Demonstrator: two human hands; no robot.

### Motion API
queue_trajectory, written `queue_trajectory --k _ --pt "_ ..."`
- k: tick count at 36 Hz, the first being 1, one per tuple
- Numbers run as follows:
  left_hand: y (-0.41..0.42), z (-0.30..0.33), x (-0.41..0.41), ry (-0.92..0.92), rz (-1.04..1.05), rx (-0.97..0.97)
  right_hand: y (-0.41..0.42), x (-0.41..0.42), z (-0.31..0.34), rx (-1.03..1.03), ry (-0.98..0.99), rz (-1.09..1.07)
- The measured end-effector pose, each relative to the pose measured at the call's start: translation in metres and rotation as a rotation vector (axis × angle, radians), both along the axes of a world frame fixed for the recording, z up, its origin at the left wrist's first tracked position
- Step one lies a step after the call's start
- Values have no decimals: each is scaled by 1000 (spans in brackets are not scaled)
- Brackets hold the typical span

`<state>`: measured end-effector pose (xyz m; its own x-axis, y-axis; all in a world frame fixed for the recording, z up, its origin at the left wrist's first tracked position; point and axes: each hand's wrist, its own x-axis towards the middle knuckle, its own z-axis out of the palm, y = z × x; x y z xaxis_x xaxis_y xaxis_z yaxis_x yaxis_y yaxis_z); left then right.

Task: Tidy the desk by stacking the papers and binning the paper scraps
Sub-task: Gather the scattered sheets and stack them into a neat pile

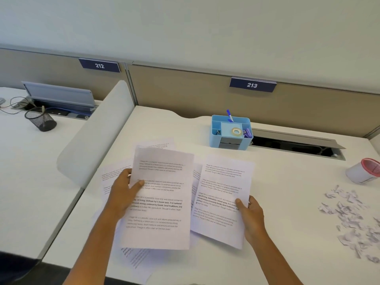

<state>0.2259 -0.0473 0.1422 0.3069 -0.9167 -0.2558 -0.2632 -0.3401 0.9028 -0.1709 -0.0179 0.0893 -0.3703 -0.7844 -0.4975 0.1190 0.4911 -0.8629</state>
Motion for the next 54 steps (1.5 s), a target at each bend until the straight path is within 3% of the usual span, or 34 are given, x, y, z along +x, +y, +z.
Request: queue_trajectory --k 7,21,32,41,47,54 --pt "8 1 -16 215 18 32 8 14 6 -13 -54 83" --pt "44 -40 -92 222 -60 219 22 30 15 74 -204 338" --pt "53 -49 -120 321 -13 358 32 29 23 179 -291 312" --pt "47 -38 -143 309 -10 354 35 22 26 179 -447 289" --pt "35 -15 -161 264 -52 192 25 12 41 -24 -11 367" --pt "27 11 -178 307 -85 -24 16 2 58 -234 89 236"
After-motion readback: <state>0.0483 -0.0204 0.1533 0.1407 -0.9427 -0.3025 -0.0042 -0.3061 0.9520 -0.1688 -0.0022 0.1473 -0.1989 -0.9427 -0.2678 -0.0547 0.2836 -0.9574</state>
